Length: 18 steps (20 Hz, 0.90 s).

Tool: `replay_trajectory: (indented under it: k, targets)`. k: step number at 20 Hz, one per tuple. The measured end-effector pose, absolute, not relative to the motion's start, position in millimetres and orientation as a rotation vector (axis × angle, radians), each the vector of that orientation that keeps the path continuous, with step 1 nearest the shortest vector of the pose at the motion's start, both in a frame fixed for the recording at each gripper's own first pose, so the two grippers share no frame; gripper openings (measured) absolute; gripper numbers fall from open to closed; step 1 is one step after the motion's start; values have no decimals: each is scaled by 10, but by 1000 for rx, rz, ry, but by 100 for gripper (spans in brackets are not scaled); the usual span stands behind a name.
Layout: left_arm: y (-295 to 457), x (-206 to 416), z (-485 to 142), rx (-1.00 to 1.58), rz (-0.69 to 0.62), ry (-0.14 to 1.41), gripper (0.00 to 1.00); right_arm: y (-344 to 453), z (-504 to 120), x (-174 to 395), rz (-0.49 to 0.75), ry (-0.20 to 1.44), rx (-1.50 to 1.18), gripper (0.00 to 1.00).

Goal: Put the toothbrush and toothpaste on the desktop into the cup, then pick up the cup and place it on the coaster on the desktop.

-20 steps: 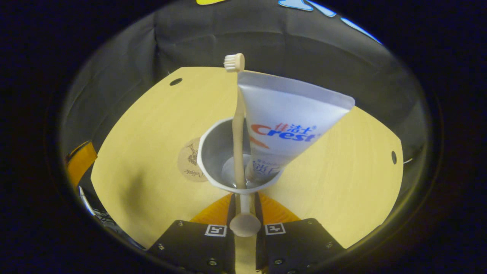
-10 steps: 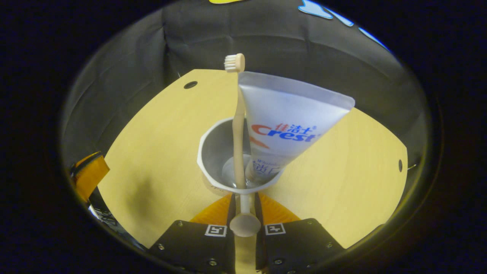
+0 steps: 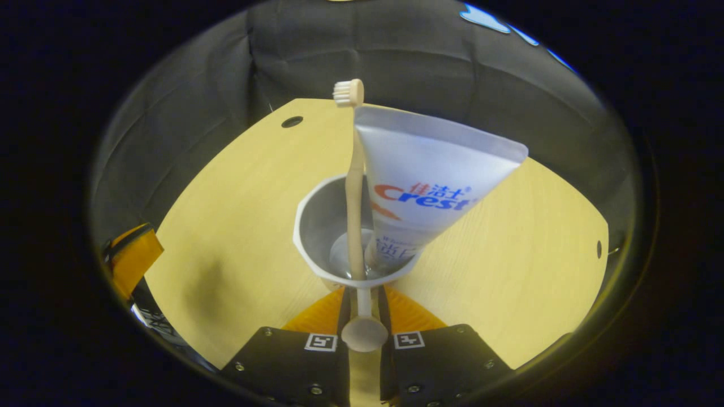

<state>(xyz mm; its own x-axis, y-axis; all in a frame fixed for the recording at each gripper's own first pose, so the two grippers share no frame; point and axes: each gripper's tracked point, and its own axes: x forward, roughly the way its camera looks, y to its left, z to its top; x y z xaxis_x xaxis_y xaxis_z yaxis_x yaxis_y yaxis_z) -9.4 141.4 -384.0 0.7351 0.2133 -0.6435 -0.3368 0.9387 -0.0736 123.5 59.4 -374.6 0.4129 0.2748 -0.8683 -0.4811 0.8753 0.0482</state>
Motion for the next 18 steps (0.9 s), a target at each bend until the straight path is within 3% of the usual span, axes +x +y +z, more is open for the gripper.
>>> replay_trajectory:
  k: [6,15,18]
  targets:
    - [1374,-75,-3859,-197,294,682,36,537,-3735,1225,487,1020,-295,21]
    - [1329,-75,-3828,-191,284,668,33,555,-3699,1151,490,1044,-218,29]
    - [1284,-96,-3791,-186,280,665,36,515,-3657,1098,484,1044,-206,29]
